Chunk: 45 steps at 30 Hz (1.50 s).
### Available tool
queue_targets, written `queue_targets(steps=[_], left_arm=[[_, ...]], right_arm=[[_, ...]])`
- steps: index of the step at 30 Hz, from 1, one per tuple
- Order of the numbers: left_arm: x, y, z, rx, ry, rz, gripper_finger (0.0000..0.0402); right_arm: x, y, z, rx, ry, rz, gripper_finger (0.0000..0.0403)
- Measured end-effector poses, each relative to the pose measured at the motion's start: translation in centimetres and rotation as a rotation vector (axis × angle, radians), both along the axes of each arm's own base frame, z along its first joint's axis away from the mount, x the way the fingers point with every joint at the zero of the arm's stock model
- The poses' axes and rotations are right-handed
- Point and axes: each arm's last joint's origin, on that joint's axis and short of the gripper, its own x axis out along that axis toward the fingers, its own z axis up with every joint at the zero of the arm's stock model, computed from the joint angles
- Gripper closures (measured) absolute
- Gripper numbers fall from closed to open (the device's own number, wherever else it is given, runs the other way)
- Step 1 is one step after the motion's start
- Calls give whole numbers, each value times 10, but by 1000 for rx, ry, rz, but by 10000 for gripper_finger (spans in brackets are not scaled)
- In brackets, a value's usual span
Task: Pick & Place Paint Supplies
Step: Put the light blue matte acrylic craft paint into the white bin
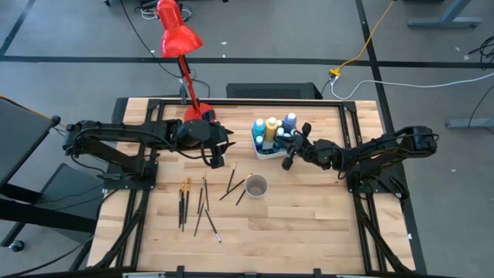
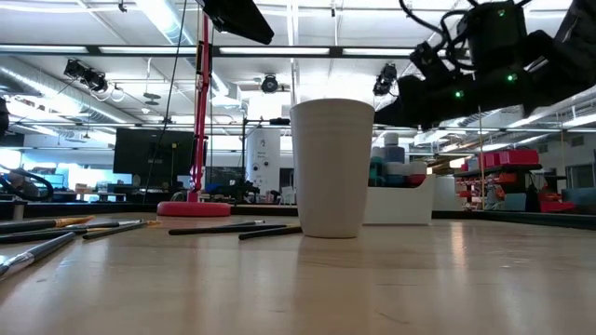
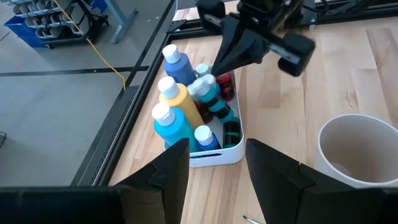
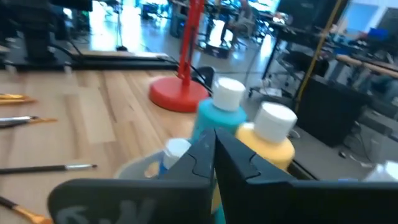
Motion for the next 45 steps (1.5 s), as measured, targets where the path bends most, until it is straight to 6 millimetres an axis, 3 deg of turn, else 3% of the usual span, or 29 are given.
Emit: queue_targets(steps=[8,13,17,21,29,37,45], left_arm=[[0,0,0,0,0,0,235],[0,0,0,0,0,0,235],[0,0,0,0,-2,0,235],[0,0,0,-2,-4,1,235],[0,0,0,-2,-4,1,235],[0,0,0,1,0,-1,235],[0,0,0,5,4,-3,235]], right_arm=[[-5,11,19,-8,-59,177,336],[-6,13,2,190,49,230,320],[-6,13,-15,304,166,179,347],[4,11,-10,275,296,76,394],[30,9,14,273,538,0,399],[52,-3,-5,259,663,-88,401],[56,-31,-4,240,650,-188,402]])
